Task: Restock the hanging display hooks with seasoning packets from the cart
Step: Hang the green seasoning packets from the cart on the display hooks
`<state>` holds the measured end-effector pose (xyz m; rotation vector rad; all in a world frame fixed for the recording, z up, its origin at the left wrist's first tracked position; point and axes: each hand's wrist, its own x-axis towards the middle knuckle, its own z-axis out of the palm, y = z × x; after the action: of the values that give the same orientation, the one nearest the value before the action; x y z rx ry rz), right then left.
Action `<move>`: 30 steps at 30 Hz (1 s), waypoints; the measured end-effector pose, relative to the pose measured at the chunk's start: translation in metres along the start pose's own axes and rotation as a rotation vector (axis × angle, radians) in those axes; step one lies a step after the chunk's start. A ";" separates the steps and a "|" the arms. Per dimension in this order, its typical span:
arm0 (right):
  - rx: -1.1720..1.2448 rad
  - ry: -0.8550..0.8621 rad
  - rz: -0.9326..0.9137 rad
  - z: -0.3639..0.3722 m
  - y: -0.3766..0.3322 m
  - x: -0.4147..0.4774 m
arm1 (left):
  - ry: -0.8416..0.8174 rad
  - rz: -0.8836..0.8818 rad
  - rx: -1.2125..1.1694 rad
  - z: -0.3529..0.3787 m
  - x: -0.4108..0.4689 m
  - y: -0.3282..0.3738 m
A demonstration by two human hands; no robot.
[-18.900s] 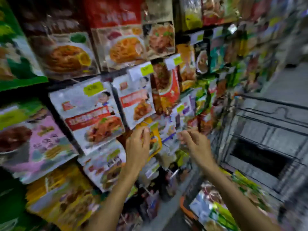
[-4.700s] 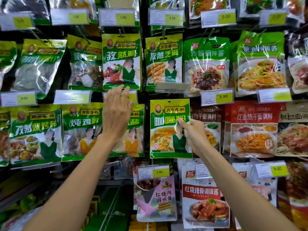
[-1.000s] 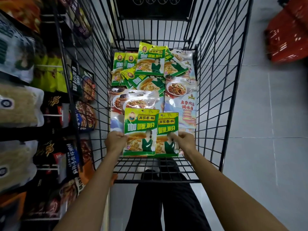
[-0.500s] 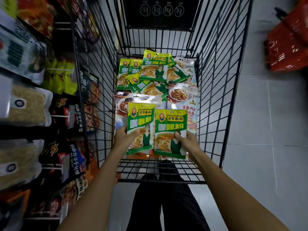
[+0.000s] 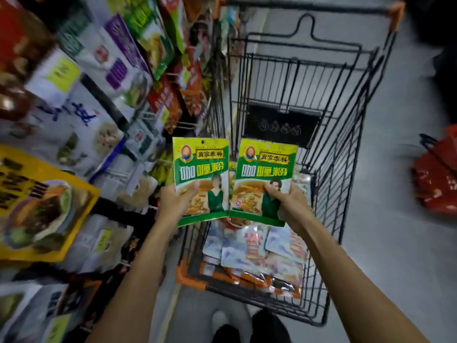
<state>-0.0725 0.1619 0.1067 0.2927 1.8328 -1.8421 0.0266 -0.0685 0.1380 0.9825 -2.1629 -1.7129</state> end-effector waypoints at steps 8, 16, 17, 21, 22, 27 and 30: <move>-0.066 -0.449 -0.323 0.098 -0.151 -0.049 | 0.423 0.243 -0.053 -0.127 -0.065 0.122; -0.125 -0.885 -0.579 0.196 -0.252 -0.161 | 0.847 0.489 -0.047 -0.240 -0.185 0.211; -0.122 -0.929 -0.605 0.207 -0.260 -0.178 | 0.892 0.522 -0.042 -0.253 -0.202 0.221; -0.112 -1.051 -0.720 0.247 -0.283 -0.247 | 1.059 0.602 -0.004 -0.303 -0.270 0.249; -0.094 -1.073 -0.741 0.258 -0.287 -0.265 | 1.105 0.612 0.006 -0.315 -0.287 0.254; -0.074 -1.213 -0.804 0.309 -0.293 -0.351 | 1.260 0.629 0.063 -0.372 -0.367 0.263; -0.059 -1.330 -0.813 0.335 -0.288 -0.393 | 1.325 0.643 0.117 -0.401 -0.408 0.263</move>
<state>0.1830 -0.0987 0.5718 -1.5224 0.9938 -1.6249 0.4567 -0.1055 0.5967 0.8740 -1.3666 -0.3558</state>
